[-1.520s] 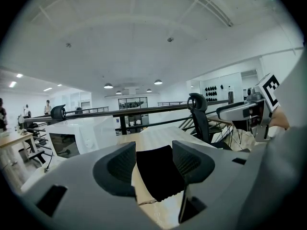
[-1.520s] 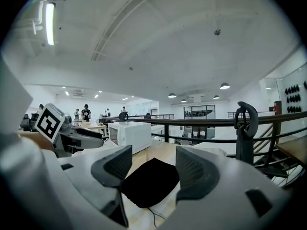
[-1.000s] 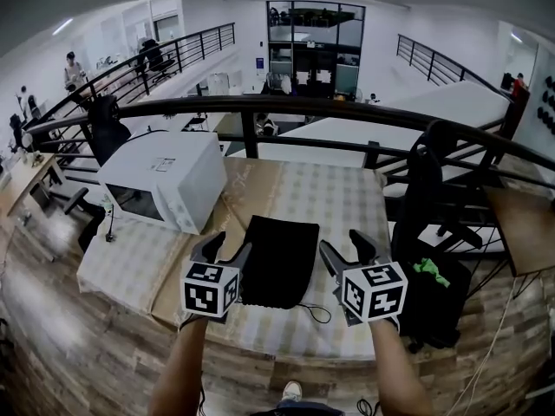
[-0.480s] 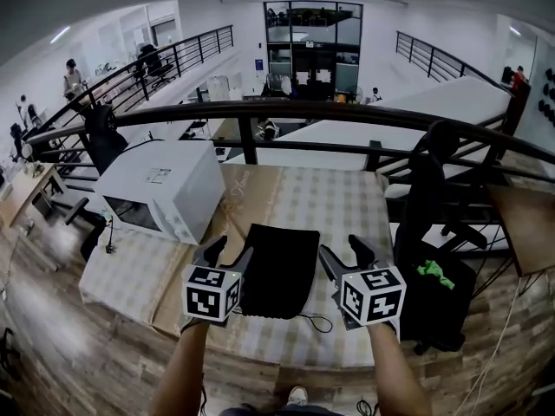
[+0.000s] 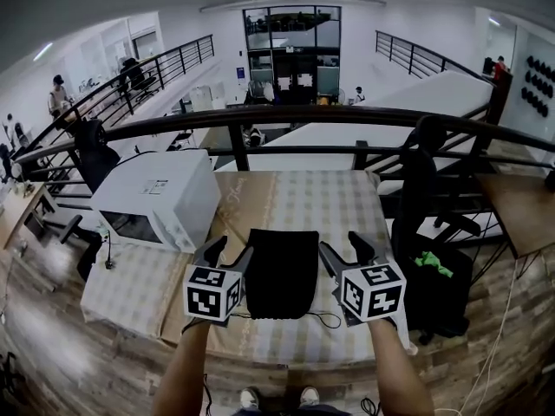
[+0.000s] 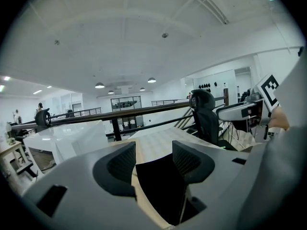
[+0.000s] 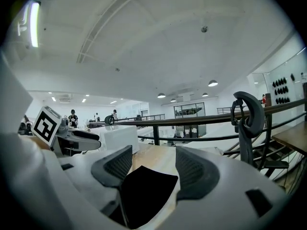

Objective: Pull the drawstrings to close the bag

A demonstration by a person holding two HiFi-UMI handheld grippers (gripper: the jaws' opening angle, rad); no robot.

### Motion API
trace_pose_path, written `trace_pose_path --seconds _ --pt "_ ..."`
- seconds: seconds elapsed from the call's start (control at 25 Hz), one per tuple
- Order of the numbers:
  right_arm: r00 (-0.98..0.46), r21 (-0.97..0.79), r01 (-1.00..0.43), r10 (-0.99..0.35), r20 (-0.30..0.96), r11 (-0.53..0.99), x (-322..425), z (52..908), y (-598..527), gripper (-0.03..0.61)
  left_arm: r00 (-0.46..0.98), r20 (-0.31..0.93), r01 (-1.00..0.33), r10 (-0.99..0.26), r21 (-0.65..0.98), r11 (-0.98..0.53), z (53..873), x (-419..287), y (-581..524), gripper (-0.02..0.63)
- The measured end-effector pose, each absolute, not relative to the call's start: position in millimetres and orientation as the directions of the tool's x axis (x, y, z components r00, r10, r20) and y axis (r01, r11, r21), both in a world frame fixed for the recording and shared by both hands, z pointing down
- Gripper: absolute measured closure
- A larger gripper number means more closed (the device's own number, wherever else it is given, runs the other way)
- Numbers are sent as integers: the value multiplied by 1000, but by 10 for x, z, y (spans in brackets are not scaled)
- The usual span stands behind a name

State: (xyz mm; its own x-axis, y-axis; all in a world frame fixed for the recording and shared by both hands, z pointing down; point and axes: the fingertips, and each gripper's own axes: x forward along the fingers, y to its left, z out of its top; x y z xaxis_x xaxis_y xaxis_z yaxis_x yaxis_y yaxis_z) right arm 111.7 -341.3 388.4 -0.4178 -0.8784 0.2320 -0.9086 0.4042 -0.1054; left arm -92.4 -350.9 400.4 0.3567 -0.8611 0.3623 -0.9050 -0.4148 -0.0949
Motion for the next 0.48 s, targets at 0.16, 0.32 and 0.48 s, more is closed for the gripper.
trace_pose_path --seconds 0.16,0.32,0.48 --pt "-382 -102 -924 -895 232 368 1037 3849 -3338 311 390 349 -893 -852 -81 -442 3964 -1027 -3529 373" --pt "-344 -89 -939 -911 227 333 943 3793 -3274 311 425 343 -876 -838 -78 -476 3950 -1123 -3549 373" --pt "-311 -82 -950 -927 212 300 877 3696 -3183 311 459 329 -859 -825 -75 -507 3898 -1183 -3554 373"
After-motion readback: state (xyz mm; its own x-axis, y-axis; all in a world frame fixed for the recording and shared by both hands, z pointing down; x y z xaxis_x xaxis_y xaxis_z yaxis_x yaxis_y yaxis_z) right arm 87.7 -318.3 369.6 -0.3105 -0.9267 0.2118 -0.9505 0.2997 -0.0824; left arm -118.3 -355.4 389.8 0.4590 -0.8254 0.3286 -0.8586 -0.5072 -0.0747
